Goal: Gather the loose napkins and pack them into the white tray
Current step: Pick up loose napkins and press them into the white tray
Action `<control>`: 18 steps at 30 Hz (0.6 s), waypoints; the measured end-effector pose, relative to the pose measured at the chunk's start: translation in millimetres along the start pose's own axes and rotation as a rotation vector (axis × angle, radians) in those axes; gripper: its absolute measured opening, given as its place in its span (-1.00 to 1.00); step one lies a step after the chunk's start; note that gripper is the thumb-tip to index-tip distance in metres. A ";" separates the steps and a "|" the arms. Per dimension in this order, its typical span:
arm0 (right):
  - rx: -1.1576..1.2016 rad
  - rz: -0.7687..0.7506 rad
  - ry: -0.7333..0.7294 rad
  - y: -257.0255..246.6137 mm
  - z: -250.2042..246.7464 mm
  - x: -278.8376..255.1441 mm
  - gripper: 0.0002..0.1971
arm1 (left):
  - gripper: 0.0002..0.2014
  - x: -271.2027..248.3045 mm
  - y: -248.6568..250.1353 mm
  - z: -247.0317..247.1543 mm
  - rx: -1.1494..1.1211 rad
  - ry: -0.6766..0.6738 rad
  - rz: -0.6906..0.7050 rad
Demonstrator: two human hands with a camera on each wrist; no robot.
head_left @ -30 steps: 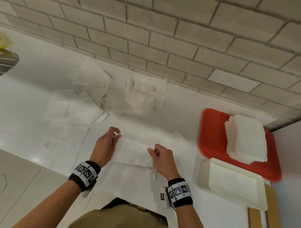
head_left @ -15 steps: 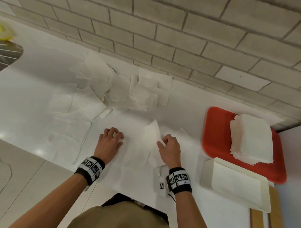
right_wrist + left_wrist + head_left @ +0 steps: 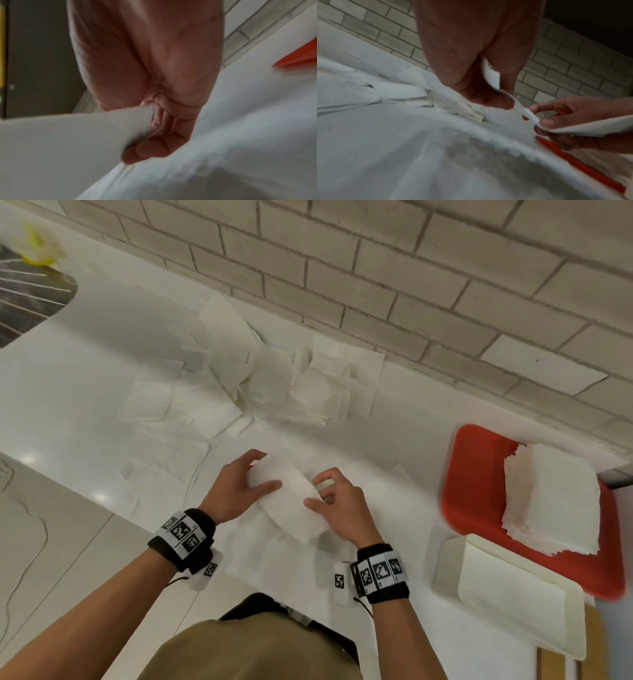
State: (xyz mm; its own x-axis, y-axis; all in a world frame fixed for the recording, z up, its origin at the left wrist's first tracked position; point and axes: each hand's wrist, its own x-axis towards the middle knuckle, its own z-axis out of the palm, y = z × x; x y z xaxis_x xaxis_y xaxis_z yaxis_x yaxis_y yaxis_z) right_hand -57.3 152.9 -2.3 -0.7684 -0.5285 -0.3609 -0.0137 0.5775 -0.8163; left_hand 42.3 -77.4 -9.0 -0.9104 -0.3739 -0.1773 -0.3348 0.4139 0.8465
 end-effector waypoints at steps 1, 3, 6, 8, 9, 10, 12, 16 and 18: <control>-0.017 0.035 0.023 9.1 7.9 3.5 -0.66 | -0.52 -3.1 -11.0 2.7 0.071 -0.007 -0.045; -0.032 0.064 0.046 20.5 21.2 7.8 -0.67 | -0.54 -6.7 -32.7 8.0 0.189 -0.021 -0.124; -0.054 0.064 0.075 25.9 32.1 11.5 -0.71 | -0.65 -9.6 -49.2 12.9 0.249 -0.025 -0.224; -0.081 0.050 0.083 28.0 37.1 14.3 -0.72 | -0.72 -10.2 -53.4 14.2 0.315 -0.016 -0.241; -0.107 0.041 0.084 28.4 38.5 16.3 -0.72 | -0.68 -10.5 -55.3 14.8 0.373 -0.018 -0.237; -0.145 0.027 0.090 29.2 38.2 18.5 -0.72 | -0.63 -11.3 -55.1 15.6 0.447 -0.037 -0.236; -0.259 -0.004 0.181 33.1 28.1 23.1 -0.75 | -0.62 -13.4 -52.3 18.6 0.559 -0.064 -0.233; -0.547 0.167 0.552 57.5 -34.9 38.1 -0.54 | -0.44 -14.6 -43.9 18.4 0.582 -0.002 -0.075; -0.597 0.355 0.489 77.8 -65.9 44.4 -0.33 | -0.48 -7.1 -32.9 19.2 0.575 0.032 0.064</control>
State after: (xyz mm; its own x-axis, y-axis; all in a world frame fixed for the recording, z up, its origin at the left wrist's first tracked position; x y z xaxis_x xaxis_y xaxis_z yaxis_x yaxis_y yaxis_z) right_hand -134.6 215.4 -52.1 -0.9792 -0.0042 -0.2031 0.0511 0.9624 -0.2666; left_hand 55.1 -72.4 -45.2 -0.9283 -0.3548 -0.1116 -0.3660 0.8175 0.4447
